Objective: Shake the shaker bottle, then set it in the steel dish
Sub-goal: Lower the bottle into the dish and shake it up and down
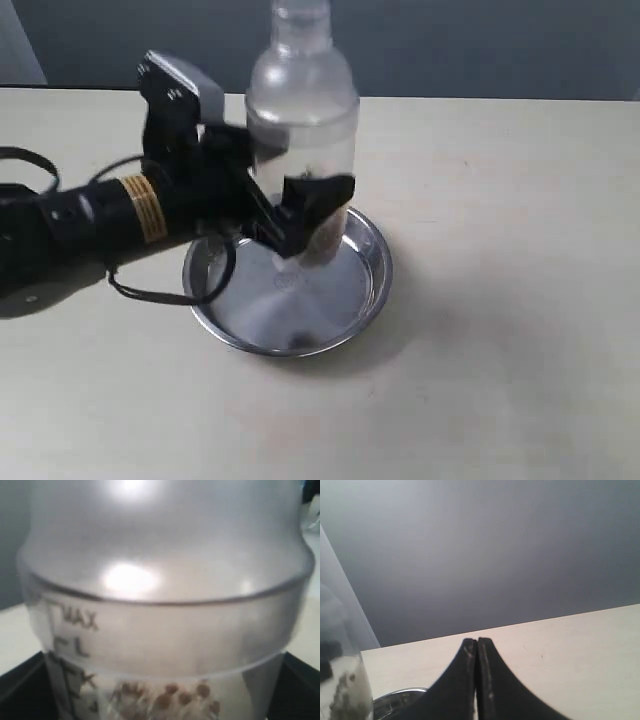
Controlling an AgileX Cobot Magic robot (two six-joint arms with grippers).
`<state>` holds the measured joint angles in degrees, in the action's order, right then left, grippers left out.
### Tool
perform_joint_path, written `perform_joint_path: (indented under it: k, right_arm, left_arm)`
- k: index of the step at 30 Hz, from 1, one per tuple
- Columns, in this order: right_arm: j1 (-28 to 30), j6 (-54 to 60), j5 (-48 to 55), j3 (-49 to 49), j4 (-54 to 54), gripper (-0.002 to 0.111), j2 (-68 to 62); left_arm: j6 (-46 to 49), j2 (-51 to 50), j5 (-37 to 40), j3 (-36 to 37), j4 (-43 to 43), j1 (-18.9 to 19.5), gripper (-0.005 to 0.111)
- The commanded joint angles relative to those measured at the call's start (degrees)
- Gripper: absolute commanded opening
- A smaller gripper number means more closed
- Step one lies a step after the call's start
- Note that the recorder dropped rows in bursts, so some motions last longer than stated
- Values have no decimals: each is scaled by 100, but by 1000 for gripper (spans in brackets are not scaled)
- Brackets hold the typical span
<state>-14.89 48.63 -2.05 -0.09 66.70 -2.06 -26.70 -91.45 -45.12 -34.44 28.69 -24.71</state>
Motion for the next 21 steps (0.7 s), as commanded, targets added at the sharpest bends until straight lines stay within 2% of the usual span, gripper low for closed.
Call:
perform_joint_path:
  k: [1, 3, 5, 6, 8, 9, 10, 13, 15, 17, 19, 20, 21]
  right_arm:
    - [5, 20, -16, 9, 3, -1, 21]
    - [5, 20, -16, 9, 3, -1, 21]
    - [5, 20, -3, 9, 3, -1, 21]
    - [5, 20, -3, 9, 3, -1, 21]
    - [5, 20, -3, 9, 3, -1, 21]
    - [5, 20, -3, 9, 3, -1, 21]
    - [5, 20, 8, 9, 3, -1, 21]
    - [5, 20, 8, 9, 3, -1, 21]
    - [5, 20, 19, 9, 3, -1, 21]
    - [5, 20, 19, 9, 3, -1, 21]
    - [5, 20, 6, 9, 3, -1, 21]
    - [5, 20, 6, 9, 3, -1, 21]
    - [5, 20, 6, 9, 3, -1, 21]
  left_arm:
    - [-214, -648, -817, 437, -71, 128, 0]
    - [-275, -331, -2016, 445, -248, 194, 0]
    - [-223, 135, -1931, 241, -290, 194, 0]
    - [-52, 376, -1354, 115, -163, 167, 0]
    - [153, 474, 374, -49, 83, 58, 0]
    - [152, 281, 881, -48, 47, 4, 0]
    - [98, 51, 982, 11, 15, 5, 0]
    - [-277, -550, -171, 373, 41, 126, 0]
    - [-316, -435, -1412, 448, -14, 190, 0]
    - [-328, -1, -1987, 345, -219, 190, 0]
    - [-222, 403, -1201, 170, -79, 173, 0]
    - [-104, 510, -157, 49, 168, 135, 0]
    - [-64, 451, 440, 24, 177, 77, 0]
